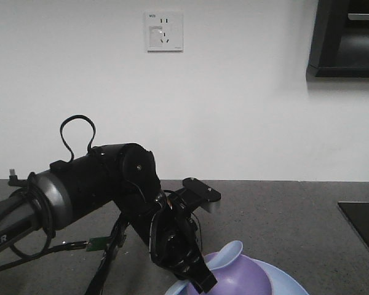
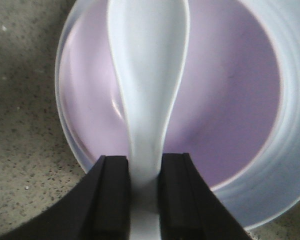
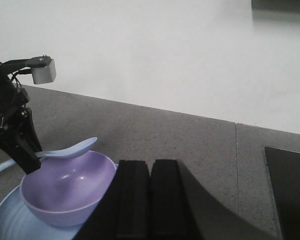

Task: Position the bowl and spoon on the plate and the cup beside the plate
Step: 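Move the left gripper over the bowl and release the spoon inside, then reach the left gripper to the brown paper cup and grasp it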

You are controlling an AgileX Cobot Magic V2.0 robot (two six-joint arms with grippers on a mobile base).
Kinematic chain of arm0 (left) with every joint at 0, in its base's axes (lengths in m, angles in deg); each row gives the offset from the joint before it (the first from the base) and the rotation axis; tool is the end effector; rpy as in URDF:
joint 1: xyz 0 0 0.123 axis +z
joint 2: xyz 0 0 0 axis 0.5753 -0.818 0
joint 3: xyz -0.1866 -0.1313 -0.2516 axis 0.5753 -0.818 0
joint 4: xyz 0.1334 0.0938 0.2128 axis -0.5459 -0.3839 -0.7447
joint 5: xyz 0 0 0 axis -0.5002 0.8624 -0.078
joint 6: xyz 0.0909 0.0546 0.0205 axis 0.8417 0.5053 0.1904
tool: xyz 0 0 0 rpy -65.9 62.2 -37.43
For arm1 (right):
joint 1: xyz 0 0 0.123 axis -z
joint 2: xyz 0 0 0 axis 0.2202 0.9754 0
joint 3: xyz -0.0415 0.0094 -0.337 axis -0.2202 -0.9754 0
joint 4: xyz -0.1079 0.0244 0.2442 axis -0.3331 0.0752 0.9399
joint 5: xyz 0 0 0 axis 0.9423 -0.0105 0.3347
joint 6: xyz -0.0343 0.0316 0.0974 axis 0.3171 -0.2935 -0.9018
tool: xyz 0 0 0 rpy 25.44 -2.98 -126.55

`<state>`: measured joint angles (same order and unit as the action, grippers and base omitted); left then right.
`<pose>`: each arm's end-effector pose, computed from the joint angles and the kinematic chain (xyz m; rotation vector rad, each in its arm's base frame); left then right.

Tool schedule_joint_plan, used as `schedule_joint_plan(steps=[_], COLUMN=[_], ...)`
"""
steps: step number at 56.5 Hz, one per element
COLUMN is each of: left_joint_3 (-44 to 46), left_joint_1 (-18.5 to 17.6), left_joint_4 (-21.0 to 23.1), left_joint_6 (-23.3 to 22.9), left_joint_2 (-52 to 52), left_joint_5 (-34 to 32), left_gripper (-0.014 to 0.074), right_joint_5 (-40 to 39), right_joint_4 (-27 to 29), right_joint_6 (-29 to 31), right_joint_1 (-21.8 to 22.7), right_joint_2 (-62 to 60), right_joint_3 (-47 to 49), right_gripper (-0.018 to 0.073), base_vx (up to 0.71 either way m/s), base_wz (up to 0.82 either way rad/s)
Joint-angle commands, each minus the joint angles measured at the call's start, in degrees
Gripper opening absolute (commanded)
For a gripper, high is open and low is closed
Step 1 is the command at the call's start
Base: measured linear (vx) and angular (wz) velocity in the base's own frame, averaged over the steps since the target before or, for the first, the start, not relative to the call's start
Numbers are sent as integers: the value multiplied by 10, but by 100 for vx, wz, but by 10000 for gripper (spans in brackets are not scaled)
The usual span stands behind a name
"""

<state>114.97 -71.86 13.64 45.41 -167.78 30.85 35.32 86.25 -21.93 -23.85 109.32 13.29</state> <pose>0.3559 -0.3092 0.3189 1.3360 2.5001 -0.5439 0.0550 0.0165 0.3431 -0.2540 1.7013 0.1445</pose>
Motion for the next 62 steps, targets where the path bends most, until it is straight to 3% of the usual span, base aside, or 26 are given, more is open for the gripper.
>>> schedule_joint_plan(steps=[1, 11, 24, 32, 48, 56, 62], left_joint_3=[18, 18, 57, 100, 107, 98, 39], left_joint_1=[-1, -1, -1, -1, 2, 35, 73], left_joint_4=[17, 17, 5, -70, -269, -285, -285], left_joint_6=[-5, -5, -5, -51, -134, -145, -145], left_joint_2=[30, 32, 44, 86, 207, 264, 312], left_joint_5=[-15, -12, 32, 37, 37, 37, 37], left_gripper=[376, 487, 499, 499, 499, 499, 499], right_joint_5=[-53, -54, -54, -52, -48, -36, -29], right_joint_4=[-3, -3, -3, -3, -3, -3, -3], right_joint_6=[5, 5, 5, 5, 5, 5, 5], right_joint_1=[2, 2, 2, 2, 2, 2, 2], right_joint_2=[8, 8, 8, 8, 8, 8, 8], right_joint_3=[15, 15, 15, 15, 15, 15, 15], right_gripper=[-9, -9, -9, -9, -9, -9, -9], base_vx=[0, 0, 0, 0, 0, 0, 0], base_wz=[0, 0, 0, 0, 0, 0, 0])
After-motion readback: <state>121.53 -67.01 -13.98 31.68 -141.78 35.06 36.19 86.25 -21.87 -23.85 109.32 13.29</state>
